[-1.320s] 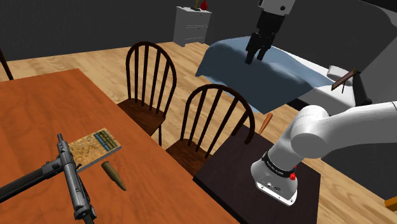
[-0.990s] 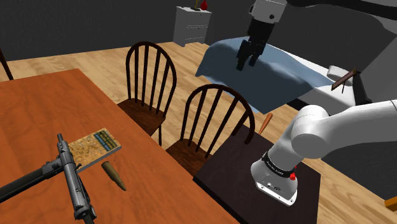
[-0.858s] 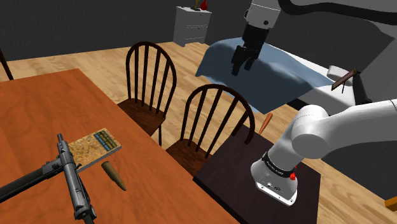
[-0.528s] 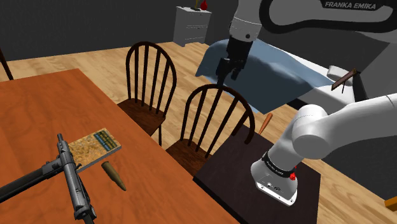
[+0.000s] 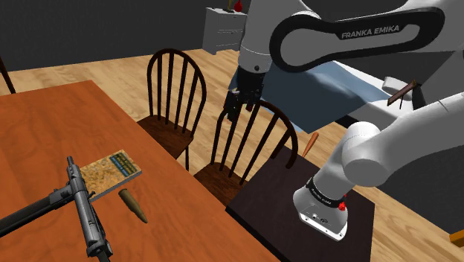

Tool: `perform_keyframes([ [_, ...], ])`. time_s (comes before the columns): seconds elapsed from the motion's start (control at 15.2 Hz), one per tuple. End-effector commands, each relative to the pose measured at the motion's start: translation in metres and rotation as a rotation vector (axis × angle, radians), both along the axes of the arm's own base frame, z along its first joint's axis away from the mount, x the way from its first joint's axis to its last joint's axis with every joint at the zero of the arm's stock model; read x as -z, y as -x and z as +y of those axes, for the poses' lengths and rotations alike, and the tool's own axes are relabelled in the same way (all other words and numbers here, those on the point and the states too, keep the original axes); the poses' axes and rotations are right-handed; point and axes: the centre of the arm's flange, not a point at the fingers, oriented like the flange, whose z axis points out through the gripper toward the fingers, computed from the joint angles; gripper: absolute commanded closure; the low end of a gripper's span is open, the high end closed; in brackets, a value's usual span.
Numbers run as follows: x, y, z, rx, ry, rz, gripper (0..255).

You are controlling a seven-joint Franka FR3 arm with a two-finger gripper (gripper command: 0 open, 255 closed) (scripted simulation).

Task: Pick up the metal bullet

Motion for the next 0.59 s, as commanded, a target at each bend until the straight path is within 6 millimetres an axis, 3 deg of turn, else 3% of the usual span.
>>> perform_keyframes([
  [0.0,0.02,-0.008,0.019,-0.003,0.001,-0.004,0],
  [0.53,0.087,-0.036,0.097,-0.017,0.009,-0.018,0],
])
